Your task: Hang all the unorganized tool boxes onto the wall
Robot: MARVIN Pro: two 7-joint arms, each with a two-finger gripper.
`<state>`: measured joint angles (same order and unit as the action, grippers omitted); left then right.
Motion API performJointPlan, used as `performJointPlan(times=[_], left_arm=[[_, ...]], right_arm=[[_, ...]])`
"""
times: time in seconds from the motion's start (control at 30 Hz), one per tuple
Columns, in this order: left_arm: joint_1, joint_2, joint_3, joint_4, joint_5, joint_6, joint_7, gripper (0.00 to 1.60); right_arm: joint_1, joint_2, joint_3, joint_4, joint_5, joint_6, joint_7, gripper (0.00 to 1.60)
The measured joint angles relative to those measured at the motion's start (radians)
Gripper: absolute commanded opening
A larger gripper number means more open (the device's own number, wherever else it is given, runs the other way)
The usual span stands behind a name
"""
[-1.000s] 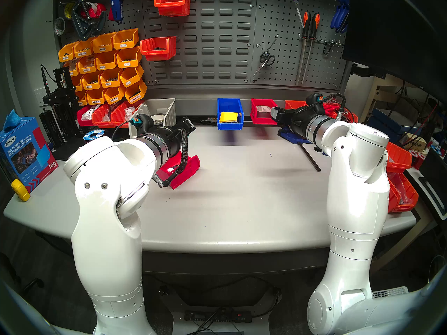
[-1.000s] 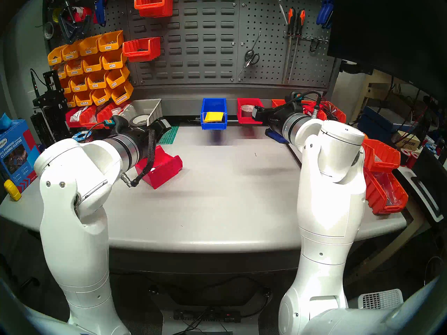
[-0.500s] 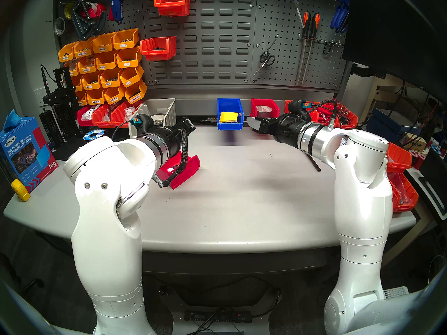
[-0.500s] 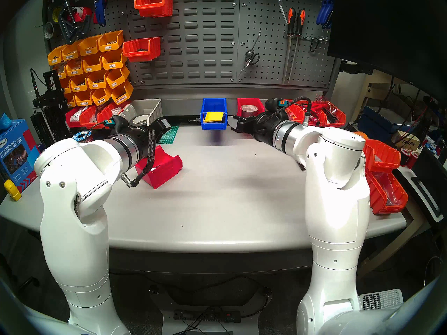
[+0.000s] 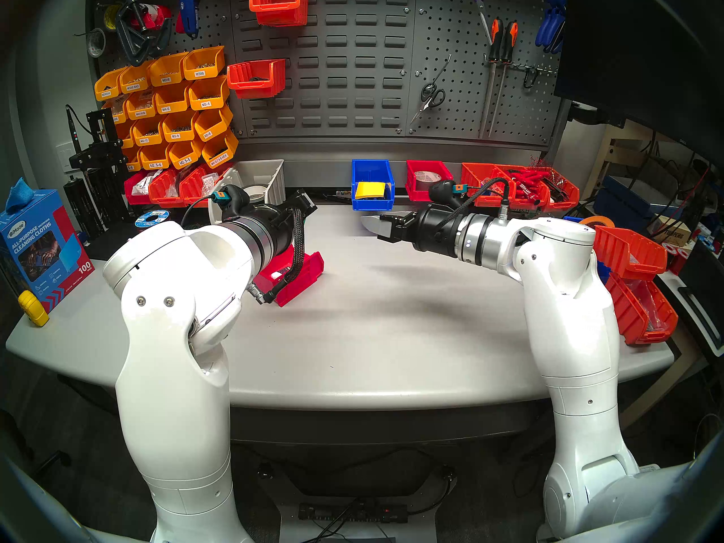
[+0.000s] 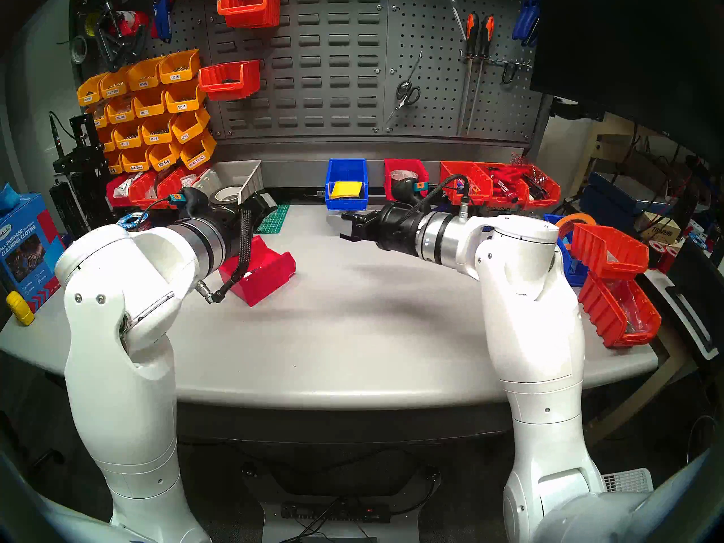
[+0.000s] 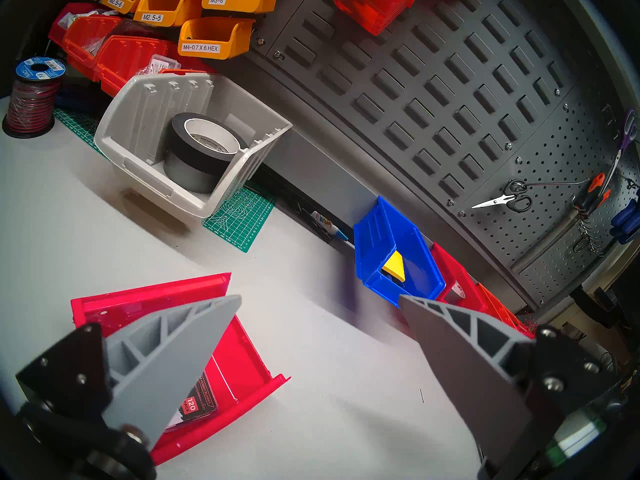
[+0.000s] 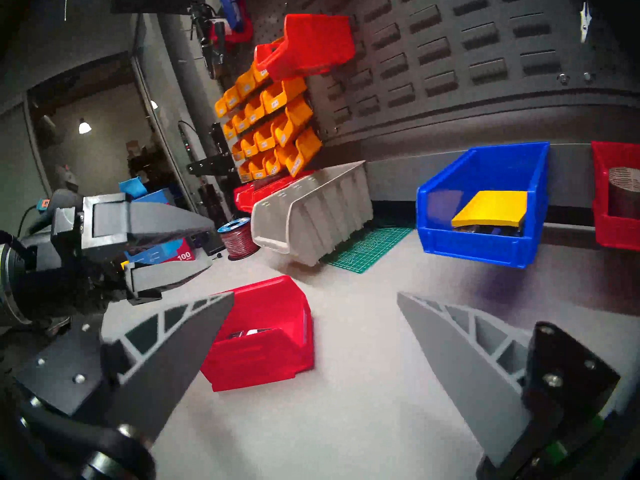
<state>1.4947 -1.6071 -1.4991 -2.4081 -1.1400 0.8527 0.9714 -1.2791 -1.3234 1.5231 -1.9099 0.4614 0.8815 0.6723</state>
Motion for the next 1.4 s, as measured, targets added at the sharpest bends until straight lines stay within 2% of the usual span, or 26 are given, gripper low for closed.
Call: performJointPlan(times=[0.27, 0.6, 0.8, 0.97, 1.13, 1.4], left_arm=[[0.000, 0.000, 0.000, 0.000, 0.000, 0.000, 0.000, 1.60], [0.000, 0.000, 0.000, 0.000, 0.000, 0.000, 0.000, 1.60], [0.000, 0.000, 0.000, 0.000, 0.000, 0.000, 0.000, 1.60], [0.000, 0.000, 0.000, 0.000, 0.000, 0.000, 0.000, 1.60], [0.000, 0.000, 0.000, 0.000, 0.000, 0.000, 0.000, 1.60], [0.000, 0.000, 0.000, 0.000, 0.000, 0.000, 0.000, 1.60]], right_arm=[[0.034, 0.023, -0.069, 0.085, 0.001, -0.097, 0.087, 1.60], [0.100, 0.081, -0.169, 0.199, 0.000, -0.230, 0.269, 1.60], [0.129, 0.107, -0.218, 0.244, -0.022, -0.308, 0.343, 1.60], [0.149, 0.110, -0.243, 0.283, -0.062, -0.386, 0.358, 1.60], [0.167, 0.091, -0.262, 0.332, -0.102, -0.455, 0.328, 1.60], [0.205, 0.064, -0.298, 0.410, -0.134, -0.509, 0.318, 1.60]])
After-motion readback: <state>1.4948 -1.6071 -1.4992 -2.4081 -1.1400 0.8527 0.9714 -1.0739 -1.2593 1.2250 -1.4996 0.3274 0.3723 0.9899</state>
